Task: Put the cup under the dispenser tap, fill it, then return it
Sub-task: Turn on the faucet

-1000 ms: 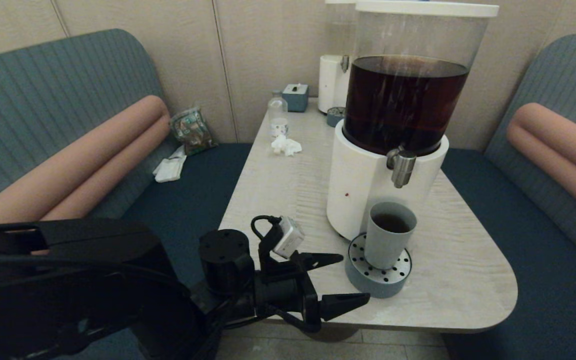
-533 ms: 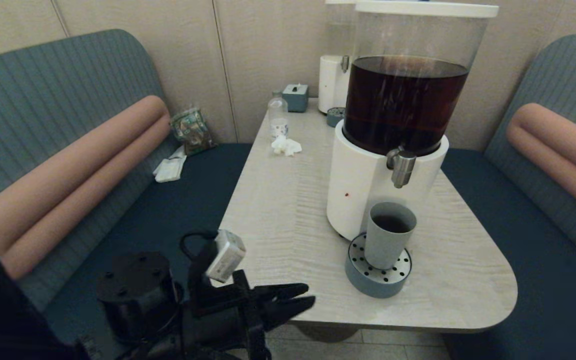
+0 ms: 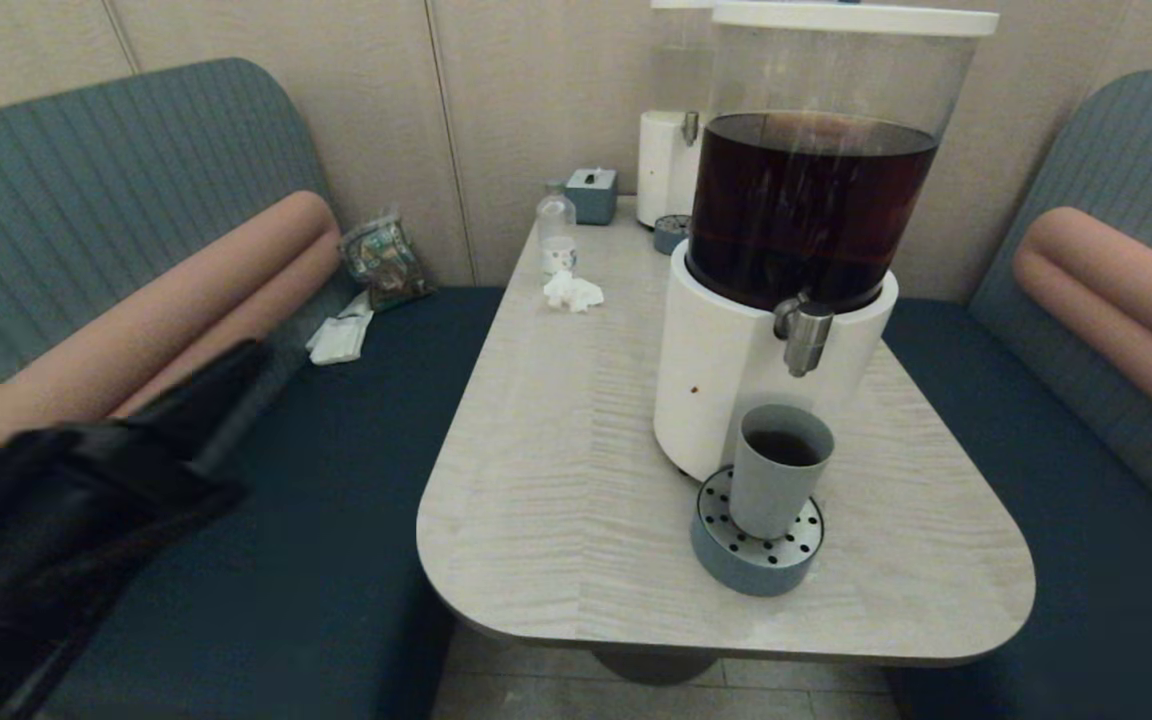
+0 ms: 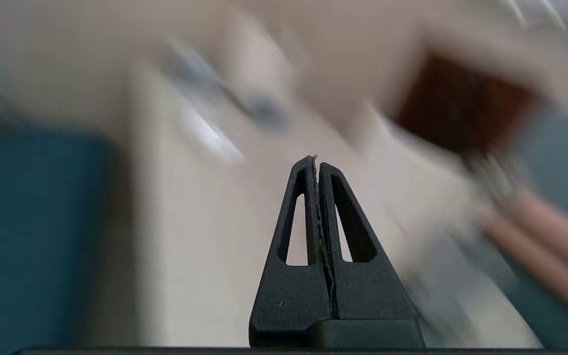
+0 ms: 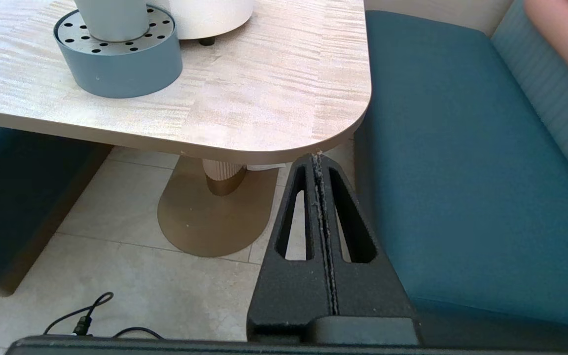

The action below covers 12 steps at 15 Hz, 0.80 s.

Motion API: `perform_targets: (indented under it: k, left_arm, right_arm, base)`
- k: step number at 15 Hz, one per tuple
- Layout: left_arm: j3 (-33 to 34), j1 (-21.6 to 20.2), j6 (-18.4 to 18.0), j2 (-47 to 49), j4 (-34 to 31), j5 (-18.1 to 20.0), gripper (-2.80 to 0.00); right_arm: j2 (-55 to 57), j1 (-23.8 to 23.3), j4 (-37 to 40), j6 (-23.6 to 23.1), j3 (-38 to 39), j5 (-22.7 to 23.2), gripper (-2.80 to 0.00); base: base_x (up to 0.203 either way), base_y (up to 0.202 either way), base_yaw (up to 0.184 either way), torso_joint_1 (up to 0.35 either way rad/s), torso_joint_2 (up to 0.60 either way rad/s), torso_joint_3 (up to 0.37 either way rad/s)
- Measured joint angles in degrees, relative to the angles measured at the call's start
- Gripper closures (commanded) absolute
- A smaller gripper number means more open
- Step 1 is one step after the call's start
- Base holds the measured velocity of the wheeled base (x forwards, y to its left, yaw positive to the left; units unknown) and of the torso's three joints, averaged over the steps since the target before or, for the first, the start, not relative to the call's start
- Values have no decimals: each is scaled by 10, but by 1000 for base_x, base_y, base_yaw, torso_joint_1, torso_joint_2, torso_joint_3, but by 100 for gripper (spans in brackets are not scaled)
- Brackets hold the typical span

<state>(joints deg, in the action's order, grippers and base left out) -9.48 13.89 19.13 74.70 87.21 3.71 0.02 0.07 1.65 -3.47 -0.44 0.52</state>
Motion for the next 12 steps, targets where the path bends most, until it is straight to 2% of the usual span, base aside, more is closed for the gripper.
perform_targets:
  k: [3,5,7,9,11,12]
  left_arm:
    - [29,-95,-12,-113,-1,-4,0]
    - [56,-124,-15,-188,-13,9,0]
    - [74,-135,-18,-280,-68,19,0]
    - [66,-139,-21,-380,-171,29,0]
    - [27,-141,-31,-493,-339,45,0]
    - [1,-141,-44,-553,-453,55,0]
  right_arm:
    - [0,0,0,0,0,0,0]
    - [0,0,0,0,0,0,0]
    - [0,0,0,0,0,0,0]
    - [0,0,0,0,0,0,0]
    - [0,0,0,0,0,0,0]
    - [0,0,0,0,0,0,0]
  base:
    - [0,0,0,0,0,0]
    - [0,0,0,0,0,0]
    - [0,0,0,0,0,0]
    - [0,0,0,0,0,0]
    - [0,0,0,0,0,0]
    - [0,0,0,0,0,0]
